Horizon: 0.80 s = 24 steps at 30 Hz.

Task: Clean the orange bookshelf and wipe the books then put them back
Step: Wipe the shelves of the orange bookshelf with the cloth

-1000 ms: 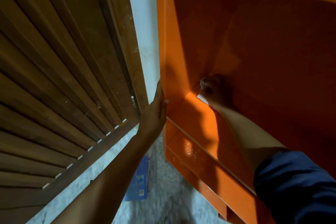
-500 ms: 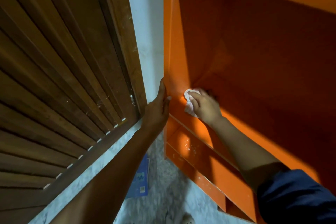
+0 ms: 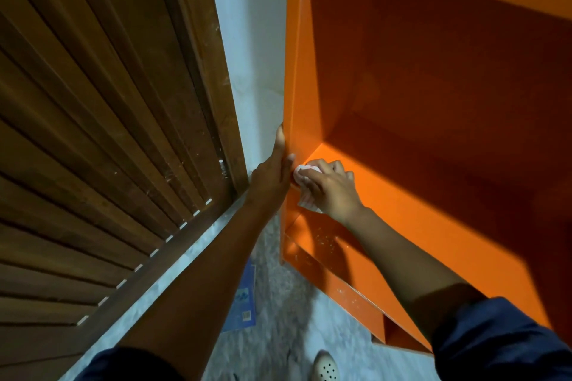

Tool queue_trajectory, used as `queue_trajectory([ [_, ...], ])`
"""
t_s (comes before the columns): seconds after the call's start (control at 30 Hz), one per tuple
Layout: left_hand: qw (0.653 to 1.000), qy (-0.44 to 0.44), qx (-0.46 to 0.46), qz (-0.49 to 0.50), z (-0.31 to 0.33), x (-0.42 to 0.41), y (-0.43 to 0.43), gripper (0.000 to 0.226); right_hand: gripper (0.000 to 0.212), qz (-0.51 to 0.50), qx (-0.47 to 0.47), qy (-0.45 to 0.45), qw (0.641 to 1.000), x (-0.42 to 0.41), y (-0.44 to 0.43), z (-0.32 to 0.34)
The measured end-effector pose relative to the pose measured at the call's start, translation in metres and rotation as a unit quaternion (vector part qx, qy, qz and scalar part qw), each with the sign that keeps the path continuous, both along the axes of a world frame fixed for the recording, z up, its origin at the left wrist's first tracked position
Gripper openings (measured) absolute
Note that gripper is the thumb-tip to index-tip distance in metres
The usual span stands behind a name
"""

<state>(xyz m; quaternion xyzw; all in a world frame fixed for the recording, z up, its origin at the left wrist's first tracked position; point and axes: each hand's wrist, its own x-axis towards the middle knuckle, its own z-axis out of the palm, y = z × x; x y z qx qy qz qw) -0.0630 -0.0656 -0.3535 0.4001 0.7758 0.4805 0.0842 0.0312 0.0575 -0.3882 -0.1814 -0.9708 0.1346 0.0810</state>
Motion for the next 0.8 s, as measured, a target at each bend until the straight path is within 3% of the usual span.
queue_trajectory([
  [0.1, 1.000, 0.005, -0.010, 0.005, 0.001, -0.002, -0.001, 0.062, 0.056, 0.021, -0.020, 0.022, 0.999, 0.002, -0.011, 0.006],
  [0.27, 0.999, 0.016, -0.032, 0.001, 0.001, -0.007, -0.002, 0.056, 0.029, 0.055, -0.014, 0.003, 0.998, 0.006, -0.028, 0.003],
  [0.4, 0.999, 0.000, -0.042, 0.001, 0.005, -0.009, -0.001, 0.057, 0.033, 0.109, 0.050, -0.005, 0.993, 0.016, -0.053, -0.004],
  [0.47, 0.999, 0.000, -0.043, 0.003, 0.007, -0.006, -0.001, 0.056, 0.026, 0.119, 0.030, 0.009, 0.992, 0.025, -0.063, -0.017],
  [0.63, 0.999, 0.039, 0.035, -0.002, -0.001, -0.003, -0.005, 0.056, 0.029, 0.003, -0.004, -0.056, 0.998, 0.053, -0.080, -0.052],
  [0.8, 0.998, 0.034, 0.054, -0.024, -0.037, -0.002, -0.005, 0.057, 0.058, -0.098, -0.072, -0.023, 0.992, 0.070, -0.069, -0.094],
])
